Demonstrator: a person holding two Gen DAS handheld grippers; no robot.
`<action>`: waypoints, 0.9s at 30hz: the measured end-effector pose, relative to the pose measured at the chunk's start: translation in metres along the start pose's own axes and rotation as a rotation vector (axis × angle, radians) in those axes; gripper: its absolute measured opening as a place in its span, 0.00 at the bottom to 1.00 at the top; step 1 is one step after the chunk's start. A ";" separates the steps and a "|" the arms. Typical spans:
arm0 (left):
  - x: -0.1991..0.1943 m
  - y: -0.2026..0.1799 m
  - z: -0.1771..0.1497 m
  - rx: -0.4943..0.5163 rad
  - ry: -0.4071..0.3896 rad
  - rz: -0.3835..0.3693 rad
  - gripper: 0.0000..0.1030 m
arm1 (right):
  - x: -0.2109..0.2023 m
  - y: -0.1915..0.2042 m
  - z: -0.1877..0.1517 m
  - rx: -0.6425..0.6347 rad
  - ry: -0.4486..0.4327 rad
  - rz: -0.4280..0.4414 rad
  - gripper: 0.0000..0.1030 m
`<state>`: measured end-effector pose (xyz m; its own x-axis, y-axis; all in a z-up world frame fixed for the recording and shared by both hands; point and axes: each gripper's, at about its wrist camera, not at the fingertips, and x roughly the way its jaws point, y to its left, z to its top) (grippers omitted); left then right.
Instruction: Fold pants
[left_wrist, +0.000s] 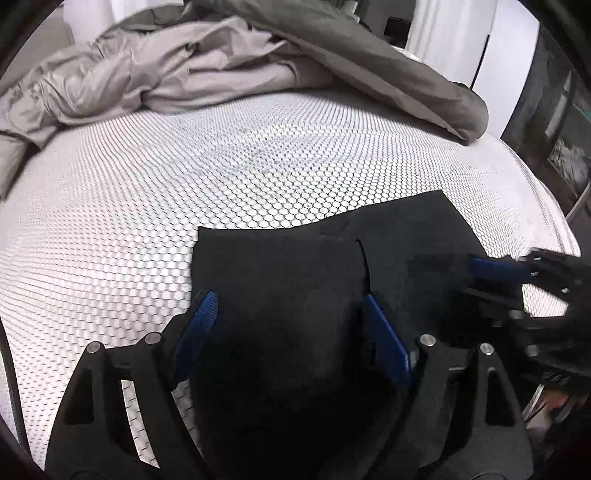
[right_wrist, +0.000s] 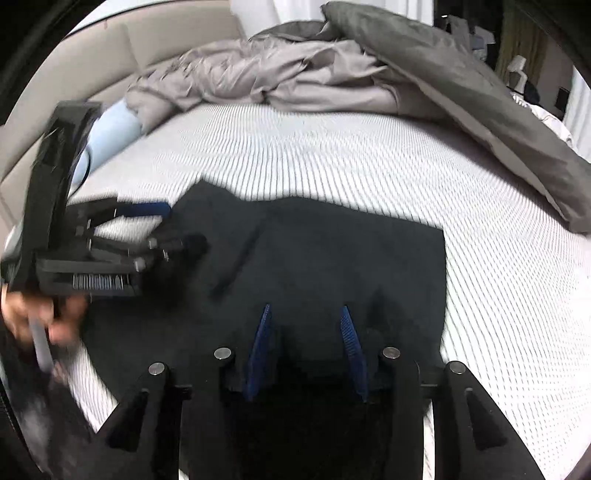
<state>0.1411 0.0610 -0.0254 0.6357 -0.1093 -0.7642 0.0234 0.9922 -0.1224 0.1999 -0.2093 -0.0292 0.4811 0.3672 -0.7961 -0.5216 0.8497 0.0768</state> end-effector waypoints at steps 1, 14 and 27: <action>0.007 -0.001 0.001 0.005 0.012 0.014 0.78 | 0.012 -0.001 0.005 0.035 0.019 0.018 0.39; -0.008 -0.012 0.001 0.043 -0.021 -0.042 0.72 | 0.003 -0.015 -0.019 -0.043 0.096 -0.113 0.33; 0.015 -0.004 -0.004 0.017 0.013 0.030 0.73 | 0.043 -0.006 0.007 -0.069 0.154 -0.185 0.33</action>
<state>0.1472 0.0555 -0.0387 0.6260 -0.0798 -0.7757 0.0173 0.9959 -0.0885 0.2288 -0.1964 -0.0601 0.4621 0.1413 -0.8755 -0.4844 0.8672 -0.1157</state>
